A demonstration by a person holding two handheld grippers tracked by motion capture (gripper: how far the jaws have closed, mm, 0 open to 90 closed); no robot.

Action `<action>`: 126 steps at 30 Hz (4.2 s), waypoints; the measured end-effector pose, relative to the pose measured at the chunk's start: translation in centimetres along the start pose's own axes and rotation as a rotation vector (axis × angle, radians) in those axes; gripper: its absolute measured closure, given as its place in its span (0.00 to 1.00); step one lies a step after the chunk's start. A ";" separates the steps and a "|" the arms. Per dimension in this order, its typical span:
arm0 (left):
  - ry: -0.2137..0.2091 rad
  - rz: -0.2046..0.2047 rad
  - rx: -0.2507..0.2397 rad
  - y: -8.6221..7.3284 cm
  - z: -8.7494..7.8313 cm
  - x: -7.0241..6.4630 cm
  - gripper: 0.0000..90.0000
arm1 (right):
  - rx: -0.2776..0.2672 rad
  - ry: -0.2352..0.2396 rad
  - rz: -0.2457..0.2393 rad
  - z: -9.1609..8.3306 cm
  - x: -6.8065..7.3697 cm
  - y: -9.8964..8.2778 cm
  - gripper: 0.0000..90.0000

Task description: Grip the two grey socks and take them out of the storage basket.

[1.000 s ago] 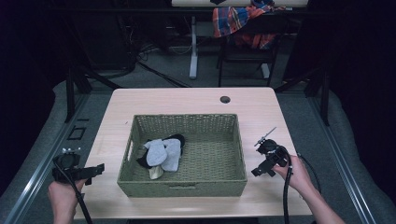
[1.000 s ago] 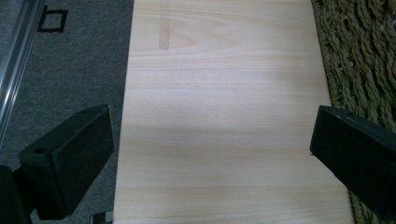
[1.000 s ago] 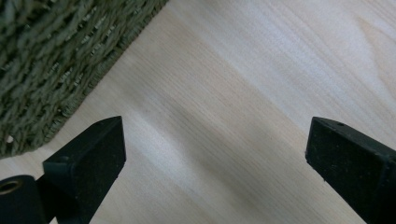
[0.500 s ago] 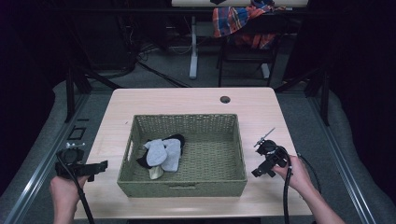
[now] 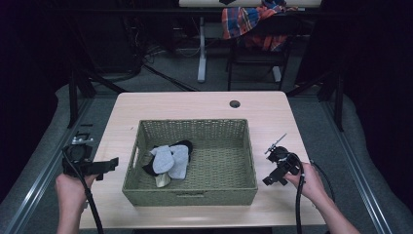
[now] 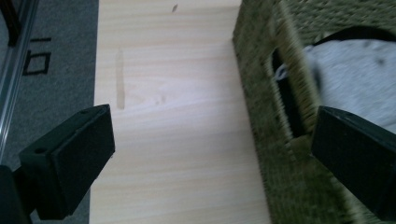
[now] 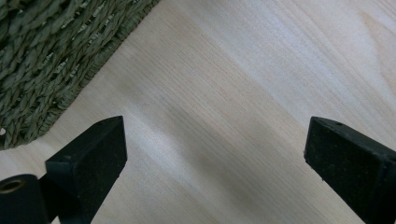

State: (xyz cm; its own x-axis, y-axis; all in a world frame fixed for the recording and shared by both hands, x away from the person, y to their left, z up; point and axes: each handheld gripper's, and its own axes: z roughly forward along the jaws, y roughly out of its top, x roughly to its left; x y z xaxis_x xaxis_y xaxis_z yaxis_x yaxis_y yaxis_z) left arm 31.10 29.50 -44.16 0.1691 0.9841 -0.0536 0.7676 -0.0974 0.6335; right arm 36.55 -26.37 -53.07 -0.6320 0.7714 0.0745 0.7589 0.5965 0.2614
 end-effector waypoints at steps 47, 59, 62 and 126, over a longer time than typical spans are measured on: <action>-0.121 0.224 0.184 5.5 10.3 -11.4 0.37 | 0.047 -0.001 -0.041 -0.3 -0.2 0.2 0.06; -0.140 0.215 0.301 4.7 12.3 -11.0 0.73 | 0.048 0.002 -0.044 -0.3 -0.2 0.2 0.06; -0.148 0.229 0.306 4.6 12.2 -11.0 0.87 | 0.049 0.000 -0.045 -0.4 -0.2 0.1 0.07; -0.208 0.287 0.060 8.5 1.4 -9.3 1.00 | 0.050 0.004 -0.039 -0.4 -0.2 0.2 0.07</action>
State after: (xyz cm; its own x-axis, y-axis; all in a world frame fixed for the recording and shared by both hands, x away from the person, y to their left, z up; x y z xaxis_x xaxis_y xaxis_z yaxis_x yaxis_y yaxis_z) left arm 36.94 19.33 -39.30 0.5008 0.8646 -0.0401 0.7045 -0.3803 0.5991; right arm 36.76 -26.51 -52.68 -0.6619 0.7464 0.0690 0.7404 0.6366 0.2159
